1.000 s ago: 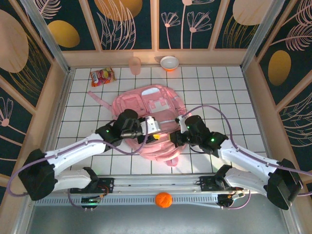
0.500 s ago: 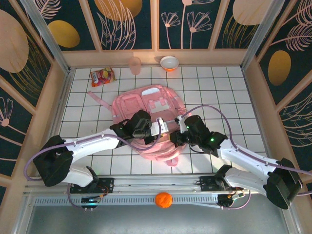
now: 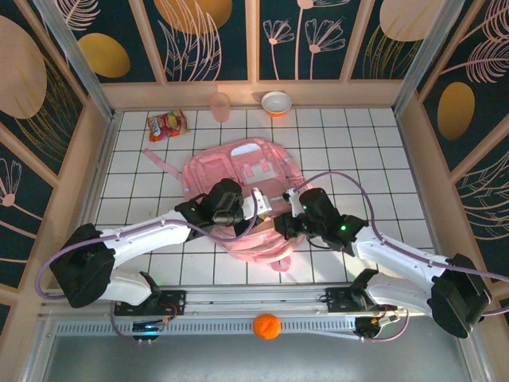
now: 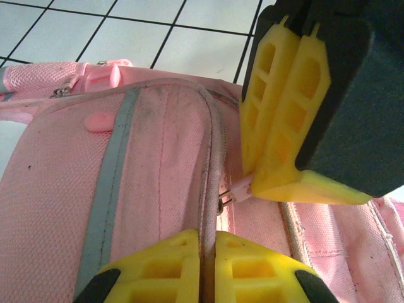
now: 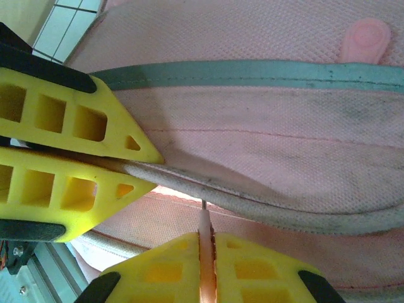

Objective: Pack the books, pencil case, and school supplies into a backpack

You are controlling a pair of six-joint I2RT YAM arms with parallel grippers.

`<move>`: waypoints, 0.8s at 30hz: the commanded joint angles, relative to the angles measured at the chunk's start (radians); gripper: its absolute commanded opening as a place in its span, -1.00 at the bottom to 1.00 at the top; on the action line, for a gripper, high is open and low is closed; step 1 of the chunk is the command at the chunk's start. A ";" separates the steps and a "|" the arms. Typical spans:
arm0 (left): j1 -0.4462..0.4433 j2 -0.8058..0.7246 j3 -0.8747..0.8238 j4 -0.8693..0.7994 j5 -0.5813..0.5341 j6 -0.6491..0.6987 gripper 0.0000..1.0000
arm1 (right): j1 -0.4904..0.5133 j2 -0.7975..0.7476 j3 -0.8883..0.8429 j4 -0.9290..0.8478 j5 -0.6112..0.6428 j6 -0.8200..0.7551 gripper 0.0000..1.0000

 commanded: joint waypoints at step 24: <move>0.132 -0.191 -0.109 -0.043 0.095 0.089 -1.00 | -0.133 -0.117 -0.012 -0.139 0.067 -0.028 -1.00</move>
